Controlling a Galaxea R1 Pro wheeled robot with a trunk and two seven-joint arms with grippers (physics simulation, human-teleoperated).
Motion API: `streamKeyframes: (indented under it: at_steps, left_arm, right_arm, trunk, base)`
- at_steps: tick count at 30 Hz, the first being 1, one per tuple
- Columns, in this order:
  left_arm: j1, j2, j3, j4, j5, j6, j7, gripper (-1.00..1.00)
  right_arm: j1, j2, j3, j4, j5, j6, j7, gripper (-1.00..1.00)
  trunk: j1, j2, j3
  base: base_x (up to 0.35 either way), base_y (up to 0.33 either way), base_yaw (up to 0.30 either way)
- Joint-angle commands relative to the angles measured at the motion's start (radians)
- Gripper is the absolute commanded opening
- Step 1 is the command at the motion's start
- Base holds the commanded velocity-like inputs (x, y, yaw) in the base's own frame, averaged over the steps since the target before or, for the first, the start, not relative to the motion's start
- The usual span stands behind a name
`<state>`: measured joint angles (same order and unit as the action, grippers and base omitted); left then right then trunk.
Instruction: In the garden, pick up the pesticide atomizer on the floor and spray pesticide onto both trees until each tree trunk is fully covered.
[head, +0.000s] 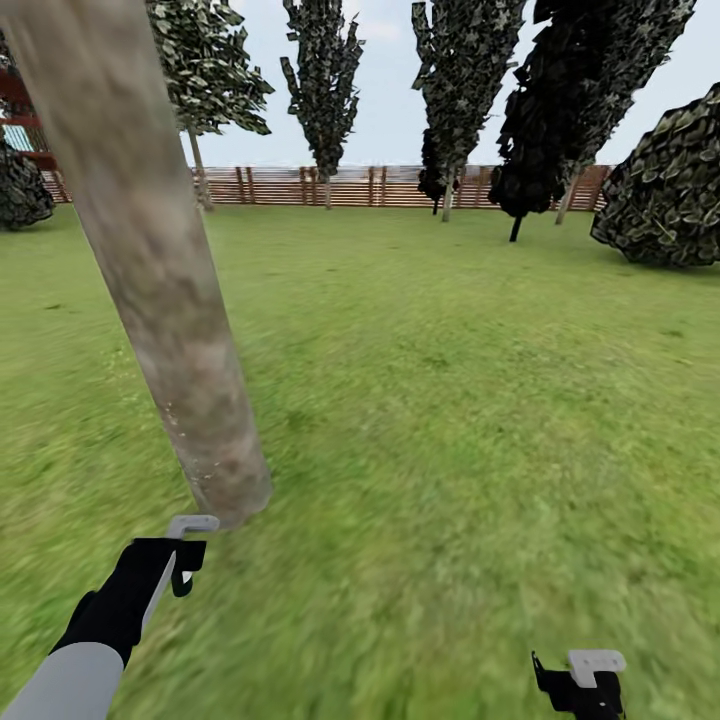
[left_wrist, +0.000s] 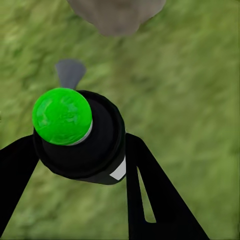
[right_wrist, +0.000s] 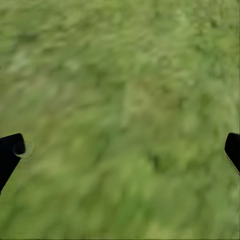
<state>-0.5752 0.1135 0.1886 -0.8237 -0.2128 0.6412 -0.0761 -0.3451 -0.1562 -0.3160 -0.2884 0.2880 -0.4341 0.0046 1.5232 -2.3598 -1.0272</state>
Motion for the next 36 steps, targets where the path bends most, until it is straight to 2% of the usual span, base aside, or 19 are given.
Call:
streamKeyframes:
  at_steps: [1,16,24,36]
  left_arm:
    - [0.000,0.000,0.000,0.000,0.000,0.000,-0.001,-1.00]
    - [0.000,0.000,0.000,0.000,-0.001,0.001,-0.001,-1.00]
    - [0.000,0.000,0.000,0.000,0.000,0.001,-0.001,-1.00]
    - [0.000,0.000,0.000,0.000,0.000,0.001,-0.001,-1.00]
  right_arm:
    - [0.000,0.000,0.000,0.000,0.000,0.000,0.000,1.00]
    - [0.000,0.001,0.000,0.000,0.000,0.000,0.000,1.00]
    - [0.000,0.000,0.000,0.000,0.000,0.000,0.000,1.00]
    - [0.000,0.000,0.000,0.000,0.000,0.000,0.000,1.00]
  trunk:
    - [0.000,0.000,0.000]
    - [0.000,0.000,0.000]
    - [0.000,0.000,0.000]
    - [0.000,0.000,0.000]
  base:
    - [0.203,-0.229,0.278]
    - [0.140,-0.248,0.274]
    - [0.113,-0.266,0.045]
    - [0.121,-0.264,0.268]
